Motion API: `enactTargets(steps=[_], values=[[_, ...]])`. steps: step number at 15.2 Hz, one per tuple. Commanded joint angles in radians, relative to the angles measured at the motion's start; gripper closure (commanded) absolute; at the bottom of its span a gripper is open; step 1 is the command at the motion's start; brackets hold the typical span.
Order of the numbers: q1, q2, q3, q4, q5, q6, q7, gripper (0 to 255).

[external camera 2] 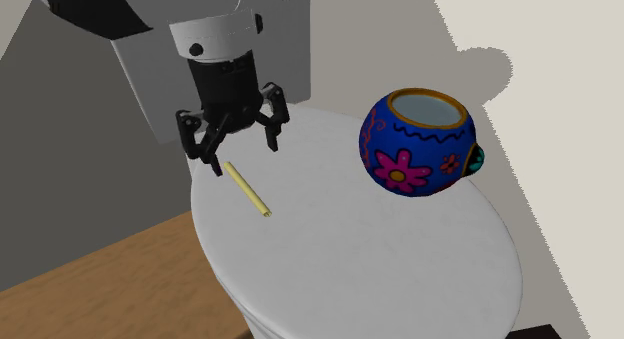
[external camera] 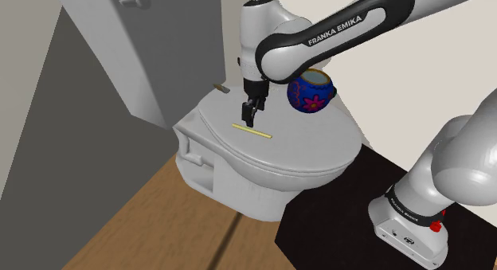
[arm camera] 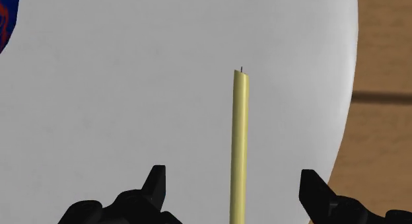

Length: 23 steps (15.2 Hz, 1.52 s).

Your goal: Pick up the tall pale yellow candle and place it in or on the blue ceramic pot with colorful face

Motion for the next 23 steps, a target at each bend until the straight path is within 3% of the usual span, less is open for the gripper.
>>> enactTargets(steps=[1, 9, 16, 17, 23], values=[[0.011, 0.05, 0.013, 0.013, -0.022, 0.035, 0.019, 0], [0.01, 0.107, 0.009, -0.03, -0.048, 0.133, 0.037, 0], [0.01, 0.107, 0.009, -0.03, -0.048, 0.132, 0.037, 0], [0.01, 0.107, 0.009, -0.03, -0.048, 0.132, 0.037, 255], [0.009, 0.1, 0.008, -0.039, -0.046, 0.135, 0.034, 255]])
